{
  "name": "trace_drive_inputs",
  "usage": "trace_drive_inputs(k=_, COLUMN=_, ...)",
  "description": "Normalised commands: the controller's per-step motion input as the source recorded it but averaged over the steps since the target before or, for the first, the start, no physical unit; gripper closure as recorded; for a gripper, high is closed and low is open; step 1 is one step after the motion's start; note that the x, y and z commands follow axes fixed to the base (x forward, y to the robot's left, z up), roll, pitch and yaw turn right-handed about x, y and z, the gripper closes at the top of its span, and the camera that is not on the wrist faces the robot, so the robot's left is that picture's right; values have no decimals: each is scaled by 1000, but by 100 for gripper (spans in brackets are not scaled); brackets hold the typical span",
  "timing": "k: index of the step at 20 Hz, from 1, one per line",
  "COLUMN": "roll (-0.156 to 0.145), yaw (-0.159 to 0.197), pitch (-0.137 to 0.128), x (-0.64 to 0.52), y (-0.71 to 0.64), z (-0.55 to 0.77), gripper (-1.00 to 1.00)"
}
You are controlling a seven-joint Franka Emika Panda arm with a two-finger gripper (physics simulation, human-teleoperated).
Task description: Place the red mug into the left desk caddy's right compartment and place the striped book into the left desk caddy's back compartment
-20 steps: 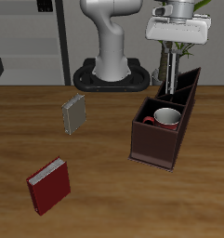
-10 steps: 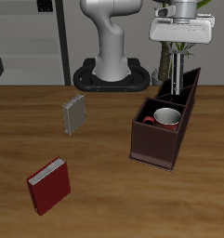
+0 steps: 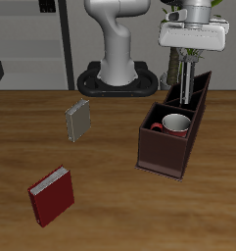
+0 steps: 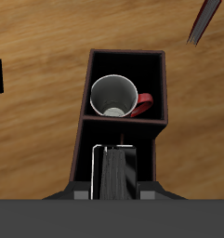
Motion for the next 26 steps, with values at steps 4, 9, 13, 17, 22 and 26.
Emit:
trace_drive_inputs(k=4, roll=-29, yaw=-45, pitch=4, x=146, y=21, z=43, gripper=100)
trace_drive_inputs(k=9, roll=3, yaw=5, pitch=-5, x=12, y=75, z=-3, gripper=100)
trace_drive_inputs(k=13, roll=15, yaw=14, pitch=-32, x=-78, y=46, z=62, gripper=100)
trace_drive_inputs(k=17, roll=2, yaw=22, pitch=-65, x=-106, y=-19, z=189, gripper=100)
trace_drive_inputs(k=22, roll=0, yaw=21, pitch=-73, x=-2, y=-59, z=146, gripper=100)
trace_drive_inputs(k=26, roll=-3, yaw=-2, pitch=-27, x=44, y=-20, z=65, gripper=100)
